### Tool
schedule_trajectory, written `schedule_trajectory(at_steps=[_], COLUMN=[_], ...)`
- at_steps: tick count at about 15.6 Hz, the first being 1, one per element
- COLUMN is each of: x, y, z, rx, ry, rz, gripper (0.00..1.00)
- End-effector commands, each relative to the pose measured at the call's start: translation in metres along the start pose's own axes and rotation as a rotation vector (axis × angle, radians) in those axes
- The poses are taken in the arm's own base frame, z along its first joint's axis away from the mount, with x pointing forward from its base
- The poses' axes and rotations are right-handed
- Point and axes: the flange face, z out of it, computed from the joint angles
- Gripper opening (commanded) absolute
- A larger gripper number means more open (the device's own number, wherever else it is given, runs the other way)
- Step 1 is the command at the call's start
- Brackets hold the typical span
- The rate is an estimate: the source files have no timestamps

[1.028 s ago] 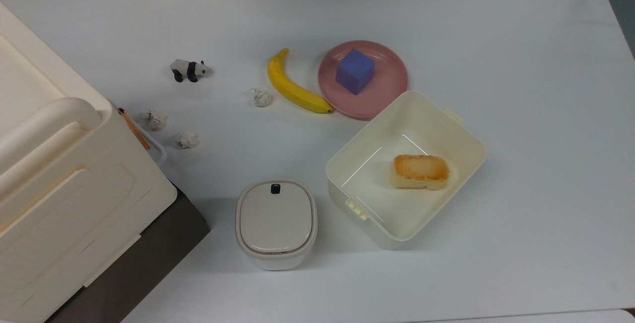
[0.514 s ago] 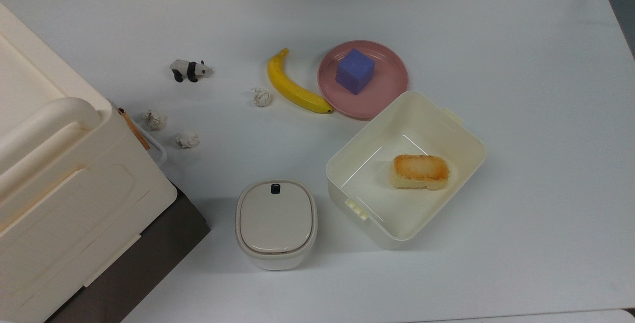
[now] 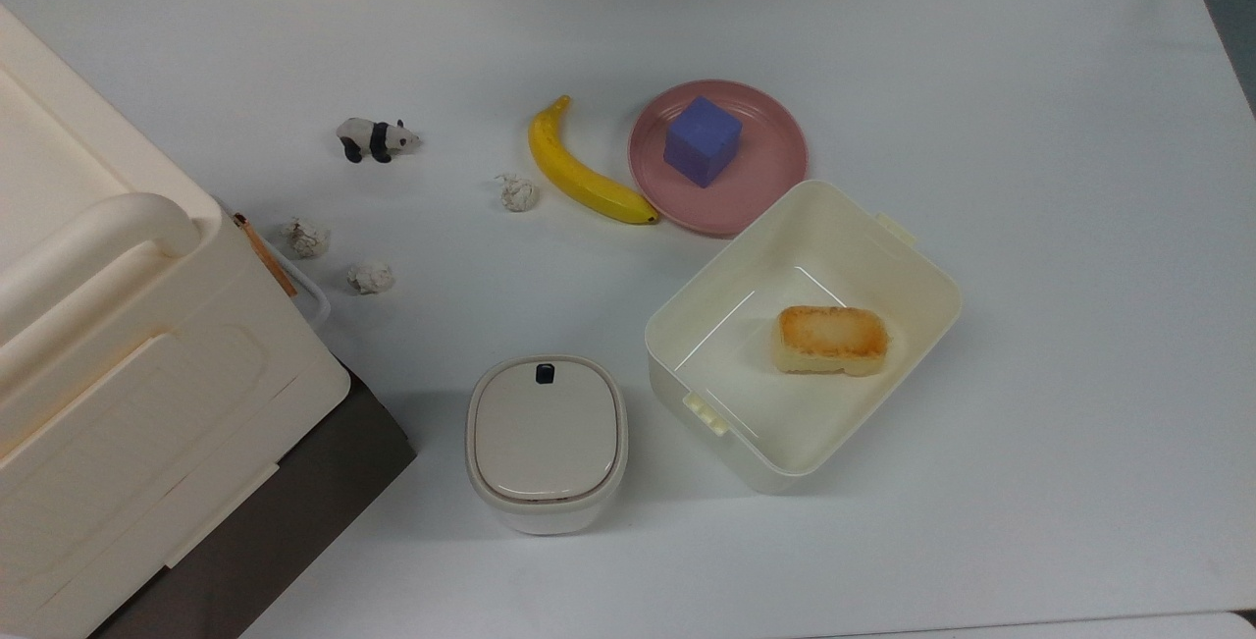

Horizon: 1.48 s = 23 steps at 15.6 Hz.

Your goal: Slide open the drawer

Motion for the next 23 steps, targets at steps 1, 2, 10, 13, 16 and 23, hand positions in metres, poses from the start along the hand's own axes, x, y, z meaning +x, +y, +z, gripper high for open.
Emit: schedule_trajectory(at_steps=[1, 2, 10, 13, 16, 23], x=[-0.002, -0.002, -0.003, -0.002, -0.004, -0.001], y=[0.001, 0.002, 0.004, 0.004, 0.007, 0.010], z=[-0.003, -0.004, -0.006, -0.012, -0.015, -0.020], rx=[0.023, 0.021, 0.009, 0.009, 0.009, -0.003], ry=[-0.022, -0.022, -0.031, -0.017, -0.019, -0.017], rz=[0.007, 0.009, 0.011, 0.027, 0.025, 0.036], gripper=[1.00, 1.00, 1.00, 1.00, 1.00, 1.00])
